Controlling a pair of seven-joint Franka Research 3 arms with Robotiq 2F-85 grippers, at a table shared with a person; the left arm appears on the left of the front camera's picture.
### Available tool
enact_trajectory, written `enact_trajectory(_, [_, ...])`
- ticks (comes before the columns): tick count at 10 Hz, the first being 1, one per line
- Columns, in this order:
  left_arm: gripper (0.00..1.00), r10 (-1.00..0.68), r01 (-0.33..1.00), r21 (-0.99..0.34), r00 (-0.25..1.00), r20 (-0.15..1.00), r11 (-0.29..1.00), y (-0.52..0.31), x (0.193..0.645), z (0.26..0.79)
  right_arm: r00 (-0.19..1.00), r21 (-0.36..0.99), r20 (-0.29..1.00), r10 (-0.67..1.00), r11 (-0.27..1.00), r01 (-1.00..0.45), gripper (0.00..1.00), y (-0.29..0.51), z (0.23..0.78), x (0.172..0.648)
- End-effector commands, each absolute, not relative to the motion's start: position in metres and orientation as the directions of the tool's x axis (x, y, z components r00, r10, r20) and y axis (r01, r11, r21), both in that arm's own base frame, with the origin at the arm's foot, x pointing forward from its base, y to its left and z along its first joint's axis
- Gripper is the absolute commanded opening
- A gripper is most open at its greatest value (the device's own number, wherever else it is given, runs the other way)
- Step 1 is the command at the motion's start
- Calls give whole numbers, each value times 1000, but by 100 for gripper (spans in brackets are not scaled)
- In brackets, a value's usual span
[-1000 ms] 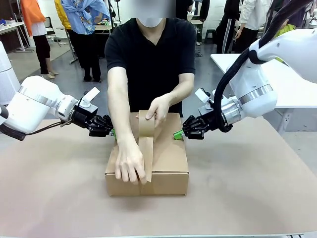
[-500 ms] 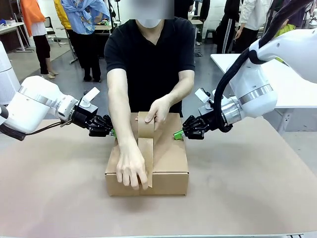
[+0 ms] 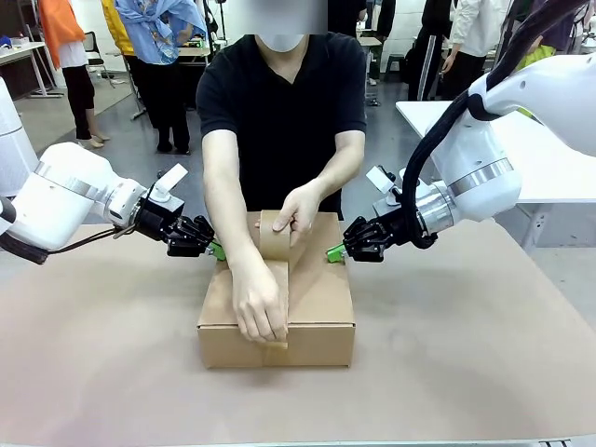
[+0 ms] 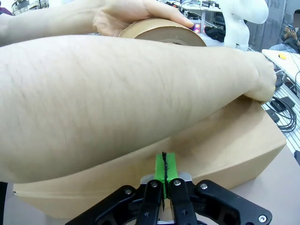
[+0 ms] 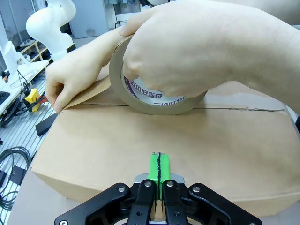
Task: Wrap the clocks to prevent damage.
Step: After the human seals the box with tape, release both hands from the side flaps of the Package Box.
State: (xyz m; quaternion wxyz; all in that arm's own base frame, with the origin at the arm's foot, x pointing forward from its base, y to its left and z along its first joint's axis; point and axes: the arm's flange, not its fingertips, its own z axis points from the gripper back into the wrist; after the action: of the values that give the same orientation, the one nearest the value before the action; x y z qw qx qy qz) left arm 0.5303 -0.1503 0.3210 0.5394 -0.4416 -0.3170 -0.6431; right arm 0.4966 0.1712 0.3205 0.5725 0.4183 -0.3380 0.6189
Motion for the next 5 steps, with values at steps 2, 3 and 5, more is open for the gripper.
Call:
enact_trajectory(2, [0,-418,975,-68,-26,908,-210,-150,530,320,8,63,902,432,-113,-992,1,173,318,496])
enact_trajectory(3, [0,-418,975,-68,-26,908,-210,-150,530,320,8,63,902,432,-113,-992,1,173,318,496])
enact_trajectory(5, [0,-418,975,-68,-26,908,-210,-150,530,320,8,63,902,432,-113,-992,1,173,318,496])
